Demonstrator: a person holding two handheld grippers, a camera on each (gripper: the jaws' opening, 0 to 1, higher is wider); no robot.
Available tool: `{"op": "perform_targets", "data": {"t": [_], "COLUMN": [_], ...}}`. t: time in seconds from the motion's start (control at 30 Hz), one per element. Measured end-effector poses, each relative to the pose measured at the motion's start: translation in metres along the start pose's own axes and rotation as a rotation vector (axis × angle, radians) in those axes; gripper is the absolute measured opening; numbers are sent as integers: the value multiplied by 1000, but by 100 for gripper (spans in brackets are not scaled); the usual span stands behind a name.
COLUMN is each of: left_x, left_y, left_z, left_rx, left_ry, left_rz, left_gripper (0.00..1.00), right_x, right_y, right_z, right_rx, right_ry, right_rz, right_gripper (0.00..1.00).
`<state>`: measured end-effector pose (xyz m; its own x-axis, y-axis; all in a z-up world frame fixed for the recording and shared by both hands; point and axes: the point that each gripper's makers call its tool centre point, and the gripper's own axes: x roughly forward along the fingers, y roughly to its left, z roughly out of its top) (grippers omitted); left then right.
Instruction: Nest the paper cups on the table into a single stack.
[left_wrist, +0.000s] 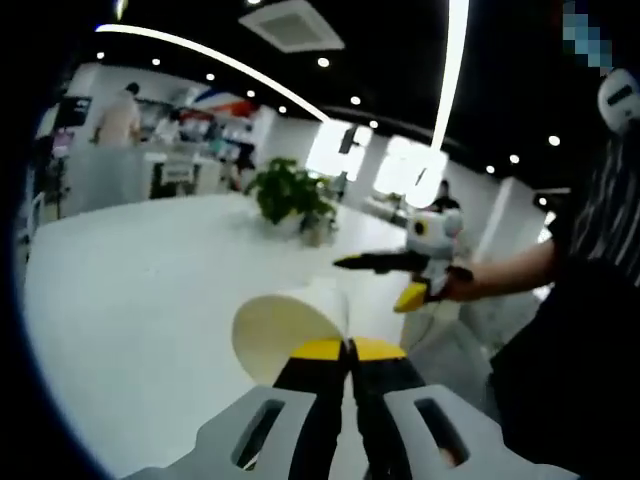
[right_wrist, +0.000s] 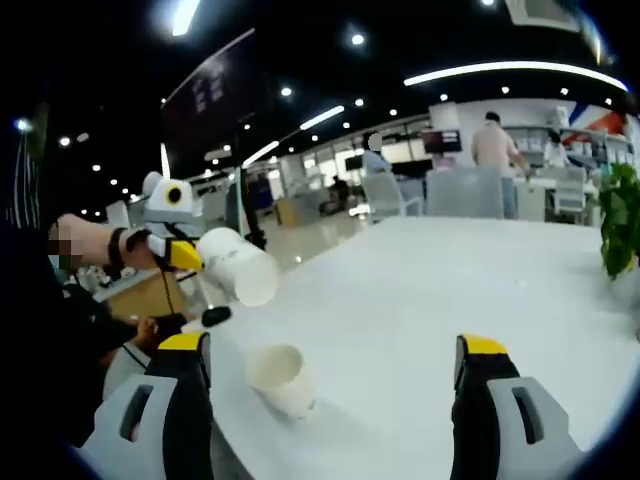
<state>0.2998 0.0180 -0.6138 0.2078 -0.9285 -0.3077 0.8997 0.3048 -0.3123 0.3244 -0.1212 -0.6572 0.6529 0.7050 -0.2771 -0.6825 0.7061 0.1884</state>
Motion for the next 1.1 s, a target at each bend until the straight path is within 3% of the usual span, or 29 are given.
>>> {"op": "perform_targets", "data": {"t": [0.37,0.5,1.0,1.1], "left_x": [9,12,18,15], "left_y": [-5,-6,-3,-2], "left_z": [-12,-14,-26,-33], "left_rx": [162,229,361,415], "left_ry": [190,246,398,463], "left_rz": [-28,-42,-91,-104], "left_gripper": [0,0,0,0], "right_x": [-5,-6,-4,-4], "right_y": [-2,0,2,3], "right_z": [-2,-3,-10,-11], "right_rx": [-43,-67,-87,-96], "right_ry": [-4,7,29,32], "right_rz": [-10,-8,-9,-9], "right_gripper": [100,100,100,100]}}
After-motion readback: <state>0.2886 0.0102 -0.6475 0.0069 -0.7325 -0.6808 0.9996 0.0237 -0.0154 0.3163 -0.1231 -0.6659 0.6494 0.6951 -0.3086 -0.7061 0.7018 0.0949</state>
